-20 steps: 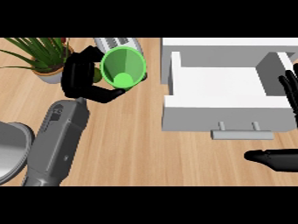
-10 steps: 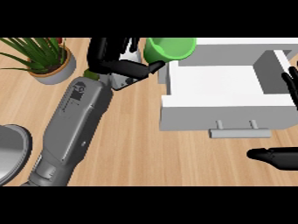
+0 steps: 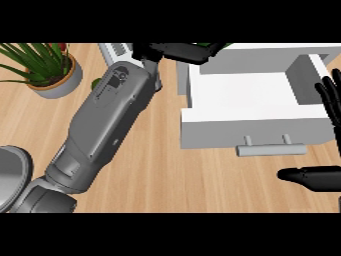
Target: Pick up the cup, place it into the drawer and close the drawer
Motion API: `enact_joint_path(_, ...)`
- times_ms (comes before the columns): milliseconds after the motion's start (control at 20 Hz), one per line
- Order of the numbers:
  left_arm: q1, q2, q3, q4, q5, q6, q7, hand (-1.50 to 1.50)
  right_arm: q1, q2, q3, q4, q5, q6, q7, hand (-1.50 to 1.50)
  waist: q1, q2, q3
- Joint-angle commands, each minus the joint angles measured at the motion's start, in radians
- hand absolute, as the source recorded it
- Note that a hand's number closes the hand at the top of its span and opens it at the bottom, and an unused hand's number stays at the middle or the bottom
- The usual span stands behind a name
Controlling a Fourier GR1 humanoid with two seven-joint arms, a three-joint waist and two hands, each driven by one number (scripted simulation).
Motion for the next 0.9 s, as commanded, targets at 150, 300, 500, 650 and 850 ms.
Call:
enact_joint_path(150, -0.134, -0.001, -0.072, 0.222, 0.093, 0.064, -0.008, 1.50, 0.067, 0.034, 0.043, -0.085, 0.025, -0.010, 0.017, -1.50, -0.018, 0.004, 0.000)
enact_joint_path(300, -0.073, -0.001, -0.157, 0.244, 0.155, 0.052, -0.084, 1.50, 0.032, 0.005, 0.013, -0.051, 0.003, 0.009, 0.011, -1.50, -0.013, 0.003, 0.000)
enact_joint_path(500, -0.113, -0.001, -0.307, 0.243, 0.262, 0.141, -0.048, 1.50, 0.024, -0.001, 0.005, -0.010, -0.027, 0.038, -0.018, -1.50, -0.043, 0.005, 0.001)
enact_joint_path(650, -0.146, -0.001, -0.344, 0.295, 0.283, 0.162, -0.034, 1.50, -0.064, -0.013, 0.002, 0.015, -0.003, 0.002, 0.036, -1.50, -0.037, 0.009, 0.001)
enact_joint_path(850, -0.162, -0.001, -0.402, 0.360, 0.265, 0.148, -0.011, 1.50, -0.034, -0.032, -0.026, 0.013, -0.044, 0.039, 0.018, -1.50, -0.042, 0.011, 0.001)
